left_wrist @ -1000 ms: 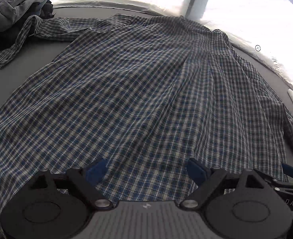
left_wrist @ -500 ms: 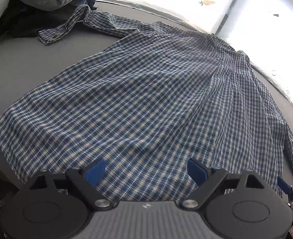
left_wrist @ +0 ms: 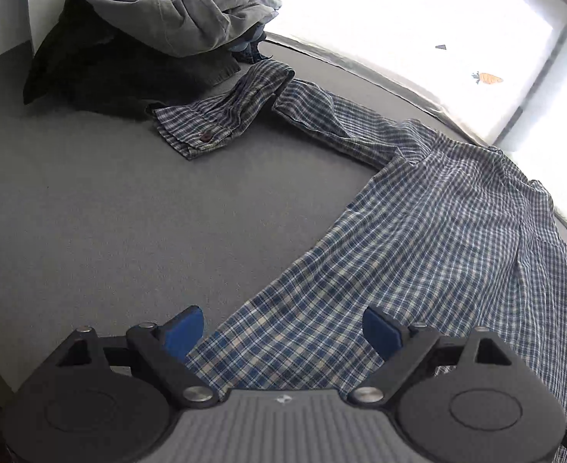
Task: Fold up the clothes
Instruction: 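Move the left tool to the plaid sleeve cuff and grasp it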
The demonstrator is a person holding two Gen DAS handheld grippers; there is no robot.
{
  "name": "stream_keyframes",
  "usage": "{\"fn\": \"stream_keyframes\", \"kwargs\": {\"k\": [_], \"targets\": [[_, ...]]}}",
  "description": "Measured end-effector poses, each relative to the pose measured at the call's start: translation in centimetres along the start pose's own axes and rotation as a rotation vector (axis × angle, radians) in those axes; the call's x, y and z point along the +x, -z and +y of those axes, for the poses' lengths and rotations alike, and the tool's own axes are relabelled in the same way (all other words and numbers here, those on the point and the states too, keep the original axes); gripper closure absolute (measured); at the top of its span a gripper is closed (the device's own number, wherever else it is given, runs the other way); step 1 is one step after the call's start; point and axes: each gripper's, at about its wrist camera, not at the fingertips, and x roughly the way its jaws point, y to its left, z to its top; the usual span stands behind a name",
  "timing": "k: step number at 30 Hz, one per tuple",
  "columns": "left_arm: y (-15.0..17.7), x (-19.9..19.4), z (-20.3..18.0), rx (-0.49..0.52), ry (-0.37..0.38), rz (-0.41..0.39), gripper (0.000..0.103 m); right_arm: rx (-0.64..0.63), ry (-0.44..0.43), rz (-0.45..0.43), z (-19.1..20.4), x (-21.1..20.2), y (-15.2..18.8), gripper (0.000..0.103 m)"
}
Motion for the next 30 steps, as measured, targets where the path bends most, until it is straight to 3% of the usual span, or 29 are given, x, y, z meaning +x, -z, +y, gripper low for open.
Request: {"fn": "stream_keyframes", "kwargs": {"k": [1,6,10,13,20,26,30], "targets": [[-0.9,0.5,1.3,-0.031,0.008,-0.003,0.013,0.038,0.018,0.016,0.2,-0.2,-0.2,0.0],[-5.2,2.6,7.0,-0.113,0.063,-0.033,0.013,0.25,0.077,-0.064,2.1,-3.0,-0.9,0.0],[-8.2,4.2,10.5,-0.135,0.046,-0.036,0.013,0.282,0.137,-0.099,5.5,-3.0,-1.8,0.0],[-9.8,5.6,12.0,-0.159,0.061,-0.03,0.013,0.283,0.133,-0.08,8.4,-1.8,-3.0,0.0],[-13.0,9.2,12.5,-0.141,0.061,-0.021,0.013,0.27,0.069,0.007,14.4,2.8,-5.1,0.0],[-16.0,12.7,11.8,-0.167,0.053,0.001,0.013,0.173,0.126,0.02,16.7,5.9,-7.2,0.0],[-16.8,13.9,10.1,-0.089,0.005,-0.007,0.011,0.195,0.153,-0.017,17.0,6.9,-7.9,0.0]]}}
